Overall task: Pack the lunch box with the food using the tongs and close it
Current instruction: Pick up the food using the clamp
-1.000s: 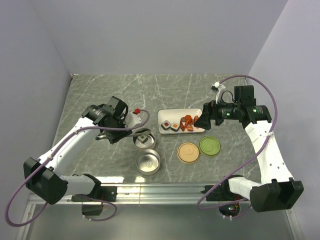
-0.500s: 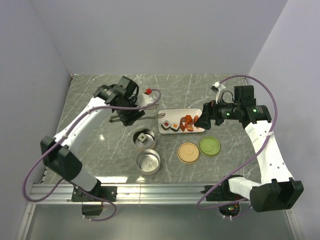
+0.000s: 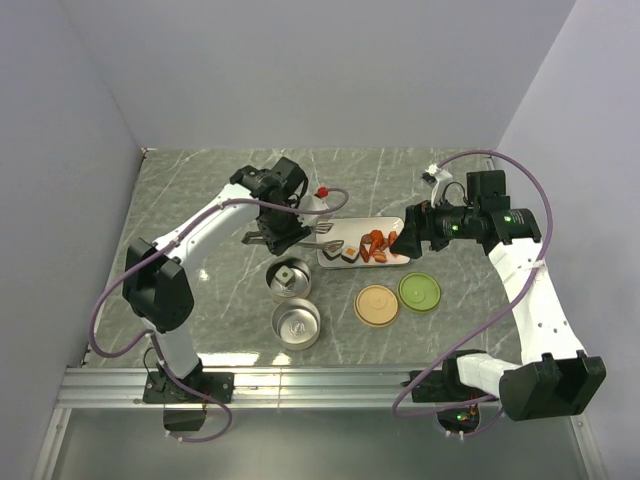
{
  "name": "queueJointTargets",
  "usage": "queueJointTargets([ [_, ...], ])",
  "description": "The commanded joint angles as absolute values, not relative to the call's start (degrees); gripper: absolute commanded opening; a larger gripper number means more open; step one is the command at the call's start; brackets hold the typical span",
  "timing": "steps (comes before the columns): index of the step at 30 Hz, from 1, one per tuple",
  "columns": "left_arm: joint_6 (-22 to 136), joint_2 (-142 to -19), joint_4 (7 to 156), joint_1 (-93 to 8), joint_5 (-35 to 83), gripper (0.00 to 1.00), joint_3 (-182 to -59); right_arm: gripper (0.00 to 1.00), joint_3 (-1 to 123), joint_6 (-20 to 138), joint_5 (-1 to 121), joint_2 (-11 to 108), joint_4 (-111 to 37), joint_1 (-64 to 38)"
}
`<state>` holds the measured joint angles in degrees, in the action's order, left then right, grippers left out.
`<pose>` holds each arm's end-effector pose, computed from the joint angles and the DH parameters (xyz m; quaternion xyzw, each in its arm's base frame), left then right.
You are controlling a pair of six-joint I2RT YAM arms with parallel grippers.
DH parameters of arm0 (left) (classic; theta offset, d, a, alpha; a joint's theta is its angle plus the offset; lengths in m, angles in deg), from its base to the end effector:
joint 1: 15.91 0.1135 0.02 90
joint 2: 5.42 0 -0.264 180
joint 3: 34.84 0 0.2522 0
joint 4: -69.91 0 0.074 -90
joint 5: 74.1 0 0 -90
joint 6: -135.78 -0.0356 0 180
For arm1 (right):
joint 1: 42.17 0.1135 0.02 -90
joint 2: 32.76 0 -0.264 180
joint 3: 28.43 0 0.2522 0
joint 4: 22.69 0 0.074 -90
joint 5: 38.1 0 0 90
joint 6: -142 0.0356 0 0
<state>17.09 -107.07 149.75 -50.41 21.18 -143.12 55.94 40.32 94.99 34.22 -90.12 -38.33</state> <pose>0.2911 -0.2040 0.2964 0.5235 0.8382 -0.0529 0.1433 0.2195 0.0391 0.3552 -0.2424 0.8492 0.3226 0.3407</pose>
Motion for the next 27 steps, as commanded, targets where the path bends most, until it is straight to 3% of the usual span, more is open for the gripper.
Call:
queueJointTargets([
  [1, 15.55, -107.03, 151.43, -51.32, 18.8, 0.52, -144.93, 1.0, 57.05, 39.96, 94.96, 34.65, -90.15, -38.74],
  [27, 16.07, -113.53, 152.13, -53.87, 12.83, 0.51, -147.83, 1.0, 56.61, 38.64, 95.32, 35.62, -90.59, -38.74],
])
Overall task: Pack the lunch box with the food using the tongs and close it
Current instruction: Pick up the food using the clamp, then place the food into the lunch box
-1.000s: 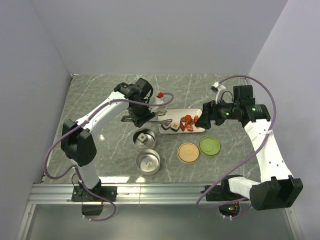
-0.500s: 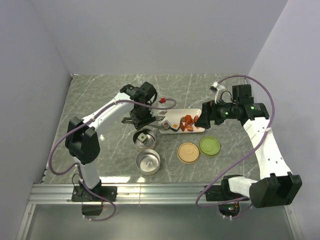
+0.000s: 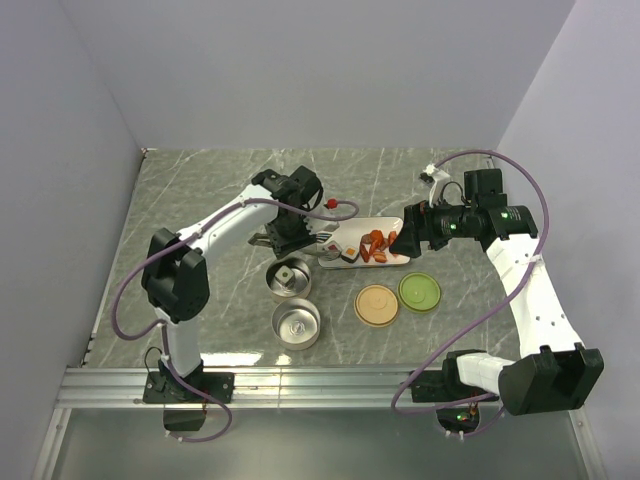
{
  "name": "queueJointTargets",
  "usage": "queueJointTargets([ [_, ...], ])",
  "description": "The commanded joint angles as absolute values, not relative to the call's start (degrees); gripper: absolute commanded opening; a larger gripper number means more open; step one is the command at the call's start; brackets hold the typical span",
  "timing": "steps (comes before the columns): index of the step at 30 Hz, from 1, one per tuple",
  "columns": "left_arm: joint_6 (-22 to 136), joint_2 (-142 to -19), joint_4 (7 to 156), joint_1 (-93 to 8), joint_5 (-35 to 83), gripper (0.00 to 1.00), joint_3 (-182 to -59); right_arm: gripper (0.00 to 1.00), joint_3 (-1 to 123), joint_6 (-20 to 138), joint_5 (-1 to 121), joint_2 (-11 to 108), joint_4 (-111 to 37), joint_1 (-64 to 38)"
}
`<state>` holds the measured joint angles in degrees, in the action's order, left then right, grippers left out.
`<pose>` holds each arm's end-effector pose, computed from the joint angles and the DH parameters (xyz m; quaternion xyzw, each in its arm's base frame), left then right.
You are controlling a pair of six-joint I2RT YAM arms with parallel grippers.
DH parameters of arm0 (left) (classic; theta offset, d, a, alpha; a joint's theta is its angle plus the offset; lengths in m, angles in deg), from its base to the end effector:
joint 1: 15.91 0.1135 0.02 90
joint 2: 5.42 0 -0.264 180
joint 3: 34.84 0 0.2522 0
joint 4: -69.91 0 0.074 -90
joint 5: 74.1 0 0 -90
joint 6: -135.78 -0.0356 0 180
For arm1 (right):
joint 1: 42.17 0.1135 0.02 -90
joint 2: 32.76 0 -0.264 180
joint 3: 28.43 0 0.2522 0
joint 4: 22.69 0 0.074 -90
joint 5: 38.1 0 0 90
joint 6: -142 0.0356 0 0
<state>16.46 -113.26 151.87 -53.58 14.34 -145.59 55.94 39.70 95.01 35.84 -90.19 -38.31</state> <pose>0.2963 -0.2275 0.2700 0.5482 0.8308 0.0066 0.0961 0.2262 0.0396 0.3493 -0.2427 0.8530 0.3237 0.3296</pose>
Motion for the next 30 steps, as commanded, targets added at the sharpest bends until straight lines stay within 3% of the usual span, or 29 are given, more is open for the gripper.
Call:
queueJointTargets([
  [1, 15.98, -113.53, 151.96, -53.87, 12.65, 0.5, -147.65, 1.0, 56.61, 38.64, 95.32, 35.71, -90.59, -38.74],
  [9, 16.59, -113.71, 151.61, -53.87, 12.03, 0.45, -148.18, 1.0, 56.78, 38.55, 95.58, 36.06, -90.68, -38.83],
  [17, 17.65, -111.78, 150.55, -53.79, 12.2, 0.33, -148.26, 1.0, 56.69, 38.46, 95.23, 35.45, -90.77, -38.83],
  [30, 18.71, -105.1, 154.06, -53.26, 15.46, 0.27, -151.08, 1.0, 58.1, 38.29, 95.4, 35.27, -92.17, -38.74],
])
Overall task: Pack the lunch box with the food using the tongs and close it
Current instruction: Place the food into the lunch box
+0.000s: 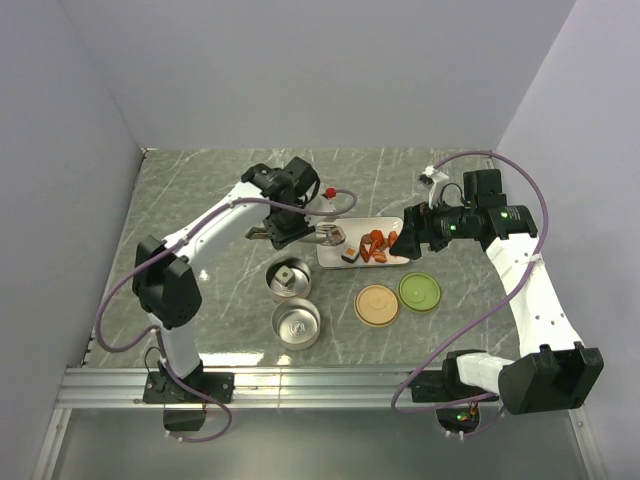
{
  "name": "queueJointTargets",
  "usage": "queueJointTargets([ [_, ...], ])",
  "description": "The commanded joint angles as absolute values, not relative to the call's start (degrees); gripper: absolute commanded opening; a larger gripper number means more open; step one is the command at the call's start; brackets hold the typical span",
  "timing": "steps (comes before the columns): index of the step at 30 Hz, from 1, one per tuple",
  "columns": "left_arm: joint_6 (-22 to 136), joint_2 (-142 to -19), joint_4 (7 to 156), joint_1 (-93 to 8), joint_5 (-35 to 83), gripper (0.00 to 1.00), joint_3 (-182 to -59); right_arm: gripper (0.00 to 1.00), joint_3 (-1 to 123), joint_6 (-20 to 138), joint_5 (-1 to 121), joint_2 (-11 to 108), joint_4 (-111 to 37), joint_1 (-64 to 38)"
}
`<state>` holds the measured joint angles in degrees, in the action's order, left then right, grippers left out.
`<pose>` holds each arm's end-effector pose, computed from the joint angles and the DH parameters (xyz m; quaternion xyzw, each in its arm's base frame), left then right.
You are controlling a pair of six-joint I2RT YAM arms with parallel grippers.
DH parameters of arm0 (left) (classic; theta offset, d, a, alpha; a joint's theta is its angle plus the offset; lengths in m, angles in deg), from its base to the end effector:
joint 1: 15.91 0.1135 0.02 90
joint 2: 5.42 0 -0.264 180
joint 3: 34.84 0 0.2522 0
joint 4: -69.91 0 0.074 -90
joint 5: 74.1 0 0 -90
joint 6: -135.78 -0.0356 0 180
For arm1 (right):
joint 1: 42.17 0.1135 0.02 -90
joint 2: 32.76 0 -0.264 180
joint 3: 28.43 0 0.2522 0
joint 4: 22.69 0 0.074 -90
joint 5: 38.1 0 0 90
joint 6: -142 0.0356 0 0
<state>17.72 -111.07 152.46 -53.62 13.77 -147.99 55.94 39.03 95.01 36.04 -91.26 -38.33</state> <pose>0.2931 -0.2250 0.2948 0.5362 0.8338 0.0074 0.1312 0.2255 0.0395 0.3475 -0.2442 0.8555 0.3238 0.3219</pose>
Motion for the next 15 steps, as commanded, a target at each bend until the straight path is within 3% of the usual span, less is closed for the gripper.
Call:
queueJointTargets([
  [1, 18.79, -104.4, 154.33, -52.82, 16.59, 0.26, -150.9, 1.0, 58.28, 38.11, 95.49, 35.36, -92.35, -38.74],
  [15, 18.97, -83.92, 158.37, -47.28, 22.48, 0.26, -136.94, 1.0, 58.01, 37.67, 95.76, 35.44, -93.49, -38.74],
])
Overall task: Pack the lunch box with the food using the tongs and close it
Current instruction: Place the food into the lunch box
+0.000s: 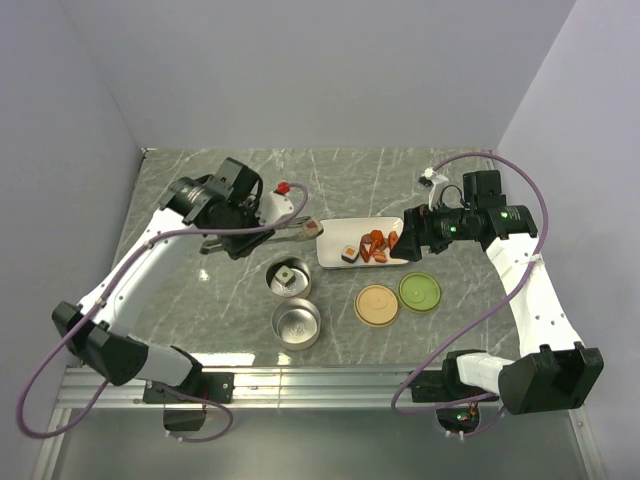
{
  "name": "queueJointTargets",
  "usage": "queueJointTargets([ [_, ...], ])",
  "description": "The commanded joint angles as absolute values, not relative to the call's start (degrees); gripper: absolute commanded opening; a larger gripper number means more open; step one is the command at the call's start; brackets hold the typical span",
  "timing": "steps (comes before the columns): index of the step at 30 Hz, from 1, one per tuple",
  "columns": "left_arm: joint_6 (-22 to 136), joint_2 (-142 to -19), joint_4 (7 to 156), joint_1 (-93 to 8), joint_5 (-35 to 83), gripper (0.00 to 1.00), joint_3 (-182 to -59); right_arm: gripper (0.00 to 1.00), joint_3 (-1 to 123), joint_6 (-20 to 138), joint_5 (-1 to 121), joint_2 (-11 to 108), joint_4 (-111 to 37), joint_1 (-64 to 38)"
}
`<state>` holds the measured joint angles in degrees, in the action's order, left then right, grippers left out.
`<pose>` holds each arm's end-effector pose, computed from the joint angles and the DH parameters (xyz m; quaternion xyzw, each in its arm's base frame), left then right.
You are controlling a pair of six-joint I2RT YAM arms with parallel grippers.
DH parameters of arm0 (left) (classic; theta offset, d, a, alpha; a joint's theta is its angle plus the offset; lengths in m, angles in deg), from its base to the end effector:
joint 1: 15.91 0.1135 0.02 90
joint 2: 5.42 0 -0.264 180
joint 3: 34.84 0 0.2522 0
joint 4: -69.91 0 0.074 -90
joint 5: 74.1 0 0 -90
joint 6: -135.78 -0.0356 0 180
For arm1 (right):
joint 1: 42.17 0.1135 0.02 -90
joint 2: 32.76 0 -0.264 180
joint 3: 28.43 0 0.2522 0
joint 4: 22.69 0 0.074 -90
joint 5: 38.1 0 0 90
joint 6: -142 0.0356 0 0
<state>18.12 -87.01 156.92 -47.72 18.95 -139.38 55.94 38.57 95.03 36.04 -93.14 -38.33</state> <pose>0.2213 -0.1395 0.3745 0.4884 0.8429 -0.0340 0.2233 0.2229 0.0394 0.3455 -0.2428 0.8600 0.3257 0.3089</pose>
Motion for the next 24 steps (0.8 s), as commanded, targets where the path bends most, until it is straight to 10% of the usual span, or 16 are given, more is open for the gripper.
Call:
queueJointTargets([
  [1, 19.06, -82.95, 158.9, -47.28, 23.1, 0.26, -135.97, 1.0, 58.01, 37.5, 95.84, 35.71, -93.67, -38.74],
  [24, 18.97, -79.16, 161.01, -47.19, 21.88, 0.32, -122.25, 1.0, 58.1, 37.41, 96.99, 35.88, -94.02, -38.74],
])
